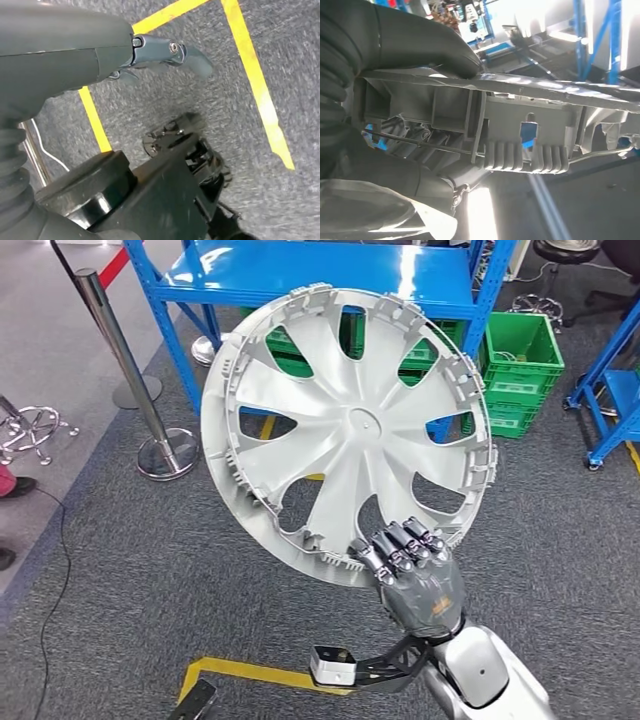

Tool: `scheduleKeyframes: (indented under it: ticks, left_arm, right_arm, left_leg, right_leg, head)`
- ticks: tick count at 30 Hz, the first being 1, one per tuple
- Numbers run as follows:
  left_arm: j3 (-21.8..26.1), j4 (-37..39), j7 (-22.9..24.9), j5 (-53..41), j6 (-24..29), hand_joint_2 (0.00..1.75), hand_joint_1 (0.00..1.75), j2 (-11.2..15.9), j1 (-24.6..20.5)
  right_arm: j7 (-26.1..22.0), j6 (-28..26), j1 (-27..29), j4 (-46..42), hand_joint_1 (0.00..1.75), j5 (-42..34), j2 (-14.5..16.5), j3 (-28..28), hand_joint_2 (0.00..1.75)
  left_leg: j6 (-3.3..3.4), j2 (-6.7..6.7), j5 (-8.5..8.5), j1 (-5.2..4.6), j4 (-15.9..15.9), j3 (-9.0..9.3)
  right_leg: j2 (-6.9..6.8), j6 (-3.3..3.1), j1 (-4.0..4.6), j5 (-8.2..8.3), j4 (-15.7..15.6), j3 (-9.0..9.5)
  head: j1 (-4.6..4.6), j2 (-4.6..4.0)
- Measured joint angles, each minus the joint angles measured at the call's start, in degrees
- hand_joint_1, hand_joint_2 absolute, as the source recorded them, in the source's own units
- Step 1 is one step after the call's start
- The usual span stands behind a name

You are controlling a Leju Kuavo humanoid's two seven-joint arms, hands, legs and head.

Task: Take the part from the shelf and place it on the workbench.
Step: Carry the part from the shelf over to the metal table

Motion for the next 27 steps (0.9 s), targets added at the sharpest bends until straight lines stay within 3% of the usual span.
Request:
scheduleKeyframes:
  ticks: [2,4,7,8,9,10,11,13,15,17,19,20,21,22,23,24,25,27]
  left_arm:
    - [0.0,0.0,0.1,0.0,0.0,1.75,0.0,0.0,0.0]
    - [0.0,0.0,0.1,0.0,0.0,1.75,0.0,-0.1,0.0]
    - [0.0,0.1,0.1,0.0,0.1,1.75,0.0,-0.1,0.1]
    - [0.0,0.1,0.1,0.0,0.1,1.75,0.0,-0.1,0.1]
    - [0.0,0.1,0.1,0.0,0.1,1.75,0.0,-0.1,0.1]
    - [0.0,0.1,0.1,0.0,0.1,1.75,0.0,-0.1,0.1]
    - [0.0,0.1,0.1,0.0,0.1,1.75,0.0,-0.1,0.1]
    - [0.0,0.1,0.1,0.0,0.1,1.75,0.0,0.0,0.0]
    - [0.0,0.1,0.1,0.0,0.0,1.75,0.0,0.0,-0.1]
    - [0.0,0.1,0.1,0.0,0.0,1.75,0.0,0.0,-0.2]
    - [0.0,0.1,0.1,0.0,-0.1,1.75,0.0,-0.1,-0.4]
    - [0.0,0.1,0.1,0.0,-0.2,1.75,0.0,-0.1,-0.5]
    - [0.0,0.1,0.1,0.0,-0.2,1.75,0.0,-0.1,-0.5]
    - [0.0,0.1,0.1,0.0,-0.2,1.75,0.0,-0.1,-0.4]
    - [0.0,0.1,0.1,0.0,-0.3,1.75,0.0,-0.1,-0.2]
    - [0.0,0.1,0.1,-0.1,-0.3,1.75,0.0,-0.1,-0.2]
    - [0.0,0.1,0.1,-0.1,-0.3,1.75,0.0,-0.1,-0.2]
    - [0.0,0.2,0.1,-0.2,-0.3,1.75,0.0,-0.2,-0.3]
  right_arm:
    - [-0.2,0.0,0.1,0.0,1.75,0.0,0.0,-0.2,1.75]
    - [-0.4,0.0,0.1,0.0,1.75,0.0,0.1,-0.4,1.75]
    - [-0.7,0.0,0.1,0.0,1.75,0.1,0.3,-0.6,1.75]
    - [-0.8,0.0,0.2,0.0,1.75,0.1,0.3,-0.7,1.75]
    - [-0.9,0.0,0.2,0.0,1.75,0.2,0.3,-0.8,1.75]
    - [-1.0,0.0,0.3,0.0,1.75,0.3,0.3,-0.8,1.75]
    - [-1.1,0.0,0.4,0.0,1.75,0.4,0.3,-0.8,1.75]
    - [-1.2,0.0,0.3,0.0,1.75,0.7,0.4,-0.9,1.75]
    - [-1.2,0.0,0.3,0.0,1.75,1.0,0.6,-0.9,1.75]
    - [-1.2,0.0,0.4,-0.1,1.75,1.2,0.7,-1.0,1.75]
    - [-1.2,0.0,0.5,-0.1,1.75,1.3,0.7,-1.2,1.75]
    - [-1.2,0.0,0.5,-0.1,1.75,1.4,0.7,-1.2,1.75]
    - [-1.2,0.0,0.5,-0.1,1.75,1.6,0.7,-1.3,1.75]
    - [-1.2,0.0,0.5,-0.1,1.75,1.8,0.7,-1.2,1.75]
    - [-1.1,0.0,0.5,-0.1,1.75,1.9,0.7,-1.2,1.75]
    - [-1.0,0.0,0.6,0.0,1.75,2.1,0.7,-1.3,1.75]
    - [-0.9,0.0,0.7,0.0,1.75,2.2,0.7,-1.3,1.75]
    - [-0.7,0.0,0.9,0.0,1.75,2.4,0.7,-1.4,1.75]
  left_leg:
    - [-0.41,0.67,-0.31,0.12,0.4,-0.05]
    - [-0.84,-0.32,-2.19,0.44,2.3,-0.68]
    - [-0.95,-2.79,-7.82,0.55,12.6,-4.95]
    - [-0.78,-3.12,-8.84,0.51,15.6,-6.34]
    - [-0.49,-3.29,-8.64,0.43,16.6,-6.81]
    - [-0.04,-3.53,-7.35,0.31,15.4,-6.27]
    - [0.65,-4.27,-5.2,0.11,12.1,-4.68]
    - [2.28,-6.86,-1.95,-0.15,4.9,-1.32]
    - [3.21,-8.25,-1.46,-0.31,1.8,0.03]
    - [3.21,-7.31,-1.3,-0.33,1.0,0.21]
    - [2.78,-5.98,-0.52,-0.05,-0.3,0.44]
    - [2.57,-5.21,-0.16,0.09,-0.8,0.52]
    - [2.47,-4.49,-0.02,0.06,-1.0,0.48]
    - [2.51,-3.71,0.01,0.01,-1.0,0.36]
    - [2.49,-2.85,0.03,-0.02,-0.9,0.25]
    - [2.46,-2.02,0.05,-0.04,-0.9,0.18]
    - [2.39,-1.21,0.06,-0.05,-0.9,0.13]
    - [2.14,0.21,0.0,-0.07,-0.8,0.2]
  right_leg:
    - [1.28,-1.04,-0.05,0.23,0.3,-0.37]
    - [2.33,-1.78,-0.06,0.51,0.3,-0.61]
    - [4.14,-2.52,0.15,0.9,0.3,-1.09]
    - [4.89,-2.69,0.31,1.02,0.3,-1.27]
    - [5.62,-2.8,0.49,1.13,0.3,-1.4]
    - [6.39,-2.88,0.69,1.25,0.3,-1.48]
    - [7.17,-2.92,0.88,1.38,0.3,-1.5]
    - [8.56,-2.83,1.1,1.67,0.3,-1.62]
    - [9.73,-2.35,0.93,2.06,0.3,-2.06]
    - [10.64,-1.6,0.78,2.54,0.0,-2.56]
    - [8.64,-1.03,0.92,1.8,0.7,-3.43]
    - [6.9,-0.77,0.97,0.41,2.7,-4.42]
    - [5.16,-0.52,0.91,-1.49,5.7,-5.76]
    - [4.29,-0.22,0.83,-3.55,9.7,-7.37]
    - [3.89,0.06,0.74,-5.16,13.4,-8.81]
    - [3.74,0.28,0.69,-5.77,15.4,-9.42]
    - [3.57,0.45,0.65,-5.42,15.4,-8.97]
    - [2.39,0.54,0.63,-2.38,8.6,-4.61]
  head:
    - [-0.4,-0.01]
    - [-0.44,0.0]
    - [-0.55,0.01]
    - [-0.56,0.0]
    - [-0.56,-0.01]
    - [-0.55,0.0]
    - [-0.55,0.0]
    - [-0.44,0.0]
    - [-0.52,0.0]
    - [-0.67,0.0]
    - [-0.46,0.0]
    - [-0.28,0.01]
    - [-0.13,0.01]
    - [-0.02,0.02]
    - [0.01,0.02]
    - [0.02,0.01]
    - [0.03,0.01]
    - [0.06,0.0]
